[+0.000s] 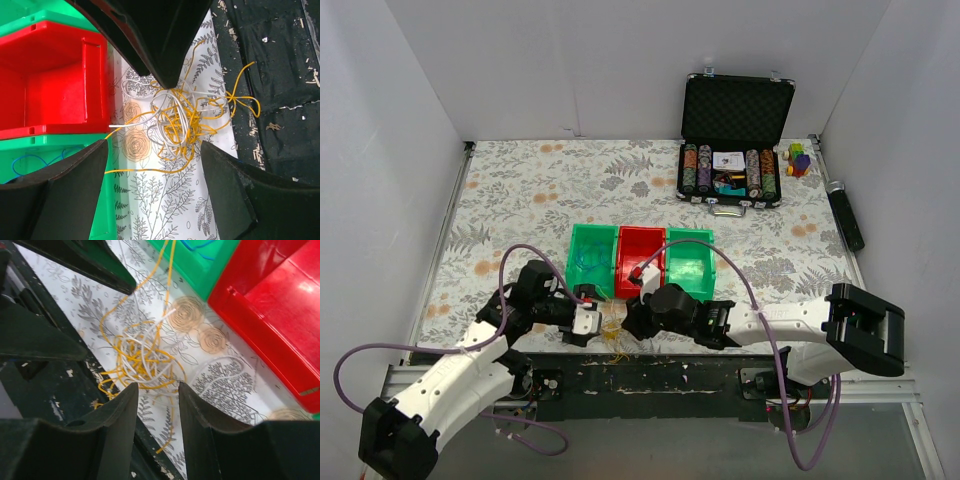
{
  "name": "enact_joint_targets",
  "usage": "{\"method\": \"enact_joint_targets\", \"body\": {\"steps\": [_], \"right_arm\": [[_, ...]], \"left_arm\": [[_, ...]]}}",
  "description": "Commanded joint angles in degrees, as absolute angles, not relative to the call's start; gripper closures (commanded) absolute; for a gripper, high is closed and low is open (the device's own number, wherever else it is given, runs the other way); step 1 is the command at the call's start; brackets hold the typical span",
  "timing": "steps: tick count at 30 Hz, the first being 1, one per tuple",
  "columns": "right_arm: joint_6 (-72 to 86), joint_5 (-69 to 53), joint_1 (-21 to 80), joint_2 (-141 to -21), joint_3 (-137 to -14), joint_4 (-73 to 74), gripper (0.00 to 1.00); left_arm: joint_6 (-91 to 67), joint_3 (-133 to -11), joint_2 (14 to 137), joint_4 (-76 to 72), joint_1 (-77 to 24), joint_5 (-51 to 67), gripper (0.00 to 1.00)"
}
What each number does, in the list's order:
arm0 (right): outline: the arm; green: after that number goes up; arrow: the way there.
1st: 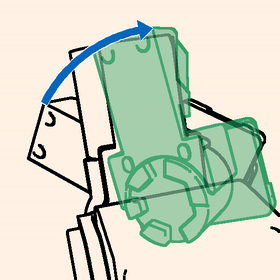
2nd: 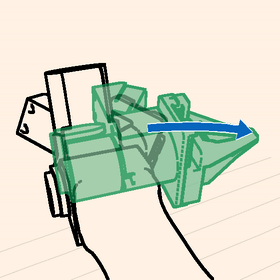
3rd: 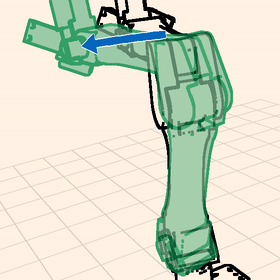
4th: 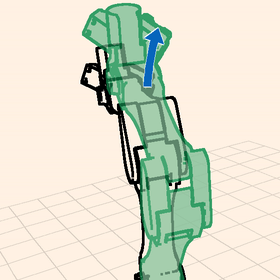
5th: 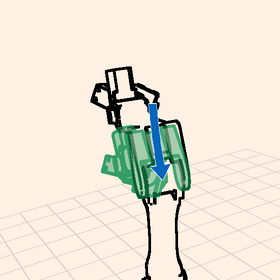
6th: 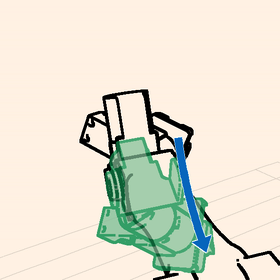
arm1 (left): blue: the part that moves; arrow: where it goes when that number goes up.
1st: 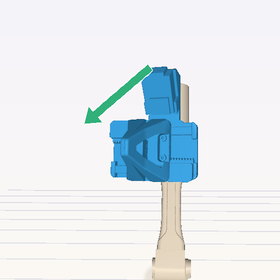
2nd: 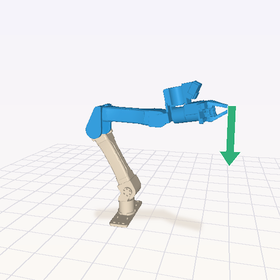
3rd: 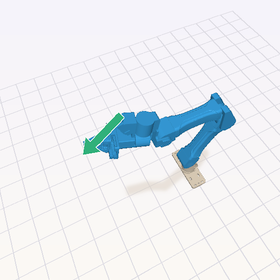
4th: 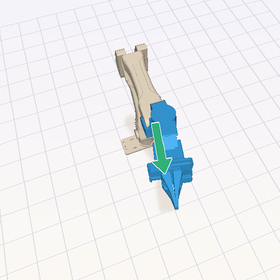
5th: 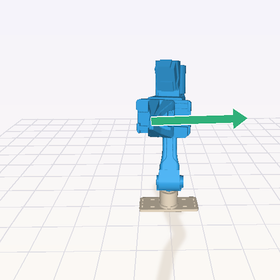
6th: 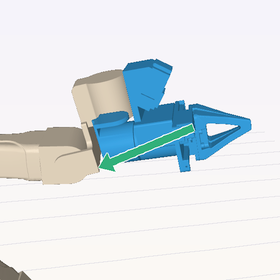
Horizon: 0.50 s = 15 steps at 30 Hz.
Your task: Untangle the cables
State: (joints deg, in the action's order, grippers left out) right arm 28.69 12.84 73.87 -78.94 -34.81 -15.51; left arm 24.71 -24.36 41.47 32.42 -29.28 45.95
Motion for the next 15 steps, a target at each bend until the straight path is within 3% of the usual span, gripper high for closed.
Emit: {"method": "enact_joint_targets", "body": {"steps": [1,7,15], "right_arm": [[30.67,9.32,73.74,-79.98,-37.09,-22.41,0.54],[32.43,8.79,73.48,-82.88,-38.23,-22.41,0.59],[33.31,8.09,73.48,-83.06,-37.79,-22.50,0.79]], "left_arm": [[26.81,-23.73,41.75,30.76,-29.79,47.55,0.27],[26.28,-23.29,42.80,29.97,-30.76,46.94,0.35],[24.61,-23.29,42.71,29.53,-31.99,46.67,0.47]]}}
